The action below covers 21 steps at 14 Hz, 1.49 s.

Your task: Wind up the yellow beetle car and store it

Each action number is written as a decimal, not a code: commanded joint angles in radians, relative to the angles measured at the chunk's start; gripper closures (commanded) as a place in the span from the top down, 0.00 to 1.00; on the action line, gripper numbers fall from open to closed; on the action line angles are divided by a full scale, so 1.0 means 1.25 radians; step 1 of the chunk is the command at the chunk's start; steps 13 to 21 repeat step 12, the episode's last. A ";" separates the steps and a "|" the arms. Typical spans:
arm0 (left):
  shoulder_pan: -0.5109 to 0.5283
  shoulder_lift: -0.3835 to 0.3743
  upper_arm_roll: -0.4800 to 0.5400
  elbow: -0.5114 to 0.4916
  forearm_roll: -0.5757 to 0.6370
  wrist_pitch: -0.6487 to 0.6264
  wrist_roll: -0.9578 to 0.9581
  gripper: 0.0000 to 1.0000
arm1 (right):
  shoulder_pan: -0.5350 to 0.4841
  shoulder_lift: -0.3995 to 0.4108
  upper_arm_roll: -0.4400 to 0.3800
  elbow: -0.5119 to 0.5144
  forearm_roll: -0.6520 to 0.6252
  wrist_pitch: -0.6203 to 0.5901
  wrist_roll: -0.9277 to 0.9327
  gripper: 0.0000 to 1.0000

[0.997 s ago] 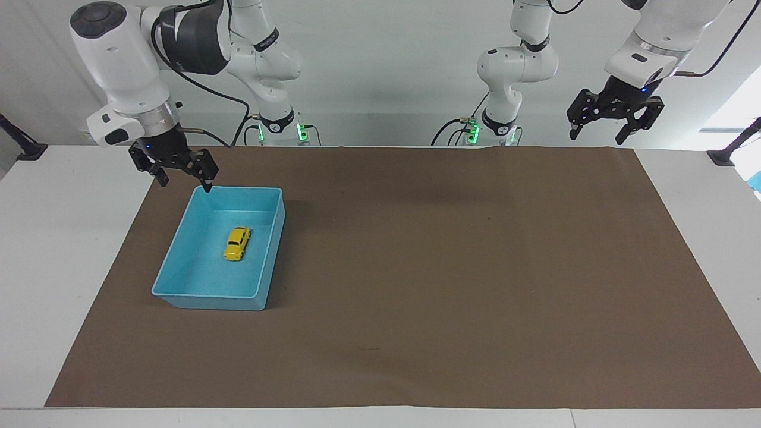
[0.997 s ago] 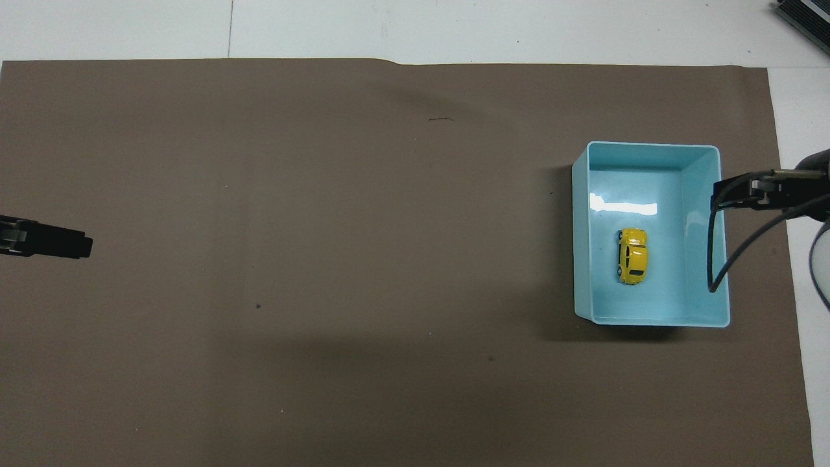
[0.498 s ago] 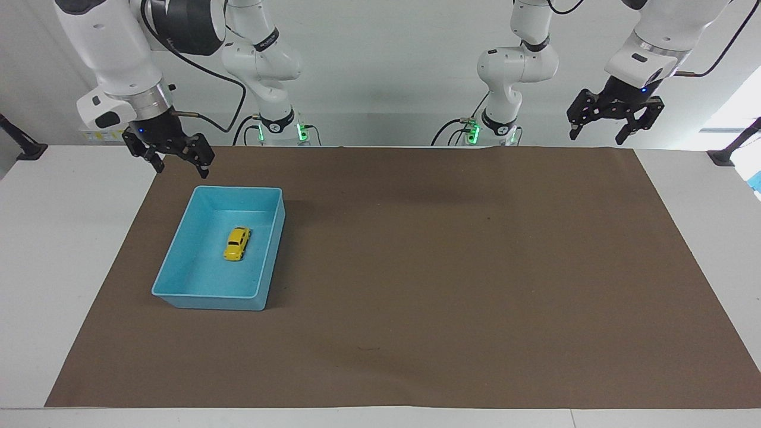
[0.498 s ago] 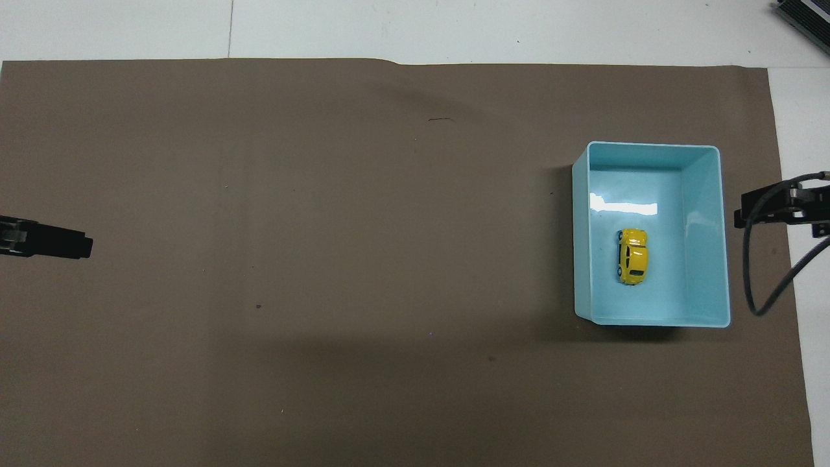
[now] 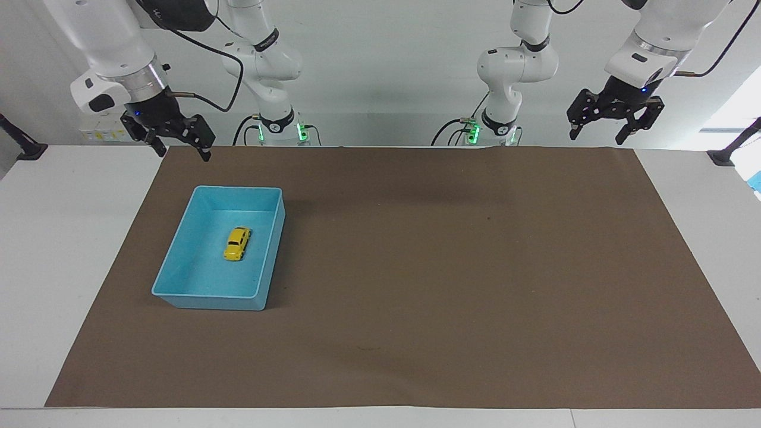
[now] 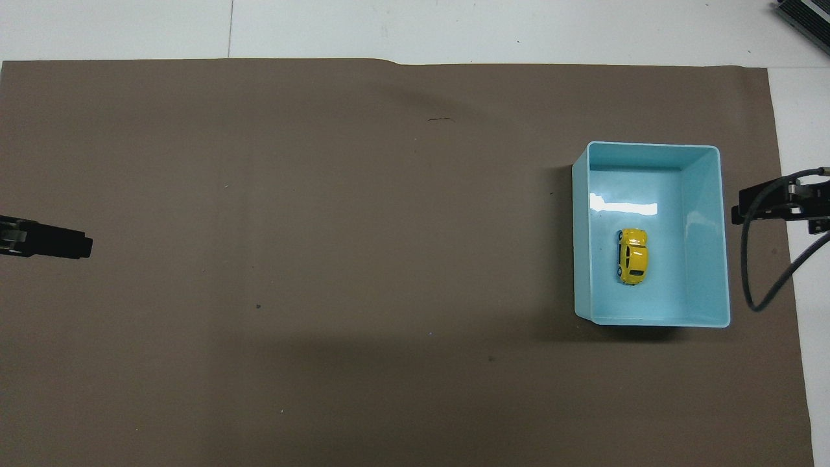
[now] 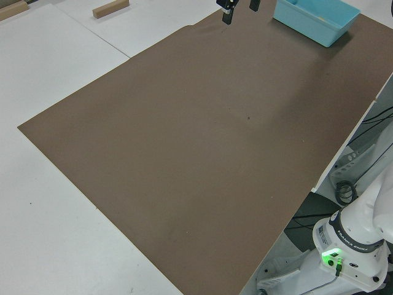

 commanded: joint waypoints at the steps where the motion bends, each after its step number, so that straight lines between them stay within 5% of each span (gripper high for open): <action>1: 0.011 -0.009 -0.004 -0.002 -0.009 -0.013 -0.005 1.00 | -0.008 0.006 0.007 0.012 0.008 0.004 -0.004 1.00; 21: 0.011 -0.009 -0.004 -0.002 -0.009 -0.013 -0.005 1.00 | -0.006 -0.001 0.007 -0.001 0.008 0.002 -0.003 1.00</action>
